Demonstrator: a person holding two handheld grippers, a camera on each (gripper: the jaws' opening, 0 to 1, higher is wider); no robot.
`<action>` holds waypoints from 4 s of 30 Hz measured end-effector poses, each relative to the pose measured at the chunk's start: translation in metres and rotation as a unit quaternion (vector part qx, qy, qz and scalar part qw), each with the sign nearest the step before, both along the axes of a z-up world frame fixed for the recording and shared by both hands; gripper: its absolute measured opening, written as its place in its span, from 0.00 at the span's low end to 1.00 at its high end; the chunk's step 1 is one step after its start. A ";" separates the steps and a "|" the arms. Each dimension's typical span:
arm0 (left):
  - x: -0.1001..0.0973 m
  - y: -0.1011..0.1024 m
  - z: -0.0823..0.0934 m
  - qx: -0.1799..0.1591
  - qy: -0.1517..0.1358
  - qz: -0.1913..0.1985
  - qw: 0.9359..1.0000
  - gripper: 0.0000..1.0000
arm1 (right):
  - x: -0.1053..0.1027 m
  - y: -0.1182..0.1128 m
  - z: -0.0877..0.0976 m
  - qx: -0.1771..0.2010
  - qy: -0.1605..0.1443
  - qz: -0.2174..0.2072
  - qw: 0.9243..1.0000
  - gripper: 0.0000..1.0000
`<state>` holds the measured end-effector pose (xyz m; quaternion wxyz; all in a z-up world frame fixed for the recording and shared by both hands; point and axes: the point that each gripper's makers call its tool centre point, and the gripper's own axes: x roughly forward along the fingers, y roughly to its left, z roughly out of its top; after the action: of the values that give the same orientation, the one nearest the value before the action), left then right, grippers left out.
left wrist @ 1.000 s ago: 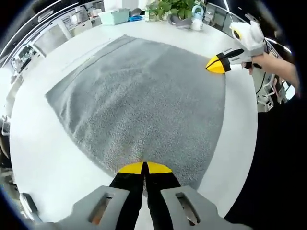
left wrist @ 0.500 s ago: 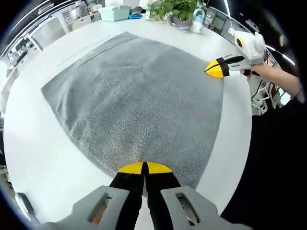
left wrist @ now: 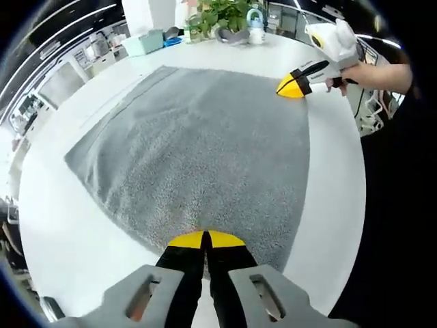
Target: Fold the towel on the table until its edges align and the towel forms a compact rectangular stack.
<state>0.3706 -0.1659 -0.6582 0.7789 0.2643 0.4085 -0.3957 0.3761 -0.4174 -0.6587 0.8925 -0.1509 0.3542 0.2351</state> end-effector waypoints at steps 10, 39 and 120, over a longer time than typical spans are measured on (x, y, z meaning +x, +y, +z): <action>-0.001 0.003 0.001 -0.038 -0.023 -0.007 0.999 0.01 | -0.008 0.001 0.000 0.005 0.007 0.001 1.000 0.00; -0.003 0.002 0.001 -0.067 -0.016 0.048 0.996 0.01 | -0.031 0.001 0.001 0.071 0.009 -0.030 0.997 0.00; -0.037 0.017 0.073 -0.215 -0.082 0.103 0.968 0.02 | -0.050 -0.031 0.053 0.150 0.007 -0.065 0.986 0.00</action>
<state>0.3336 -0.1489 -0.5856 0.8848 0.0792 0.2734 -0.3689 0.3260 -0.4484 -0.6057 0.9160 0.0099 0.3297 0.2284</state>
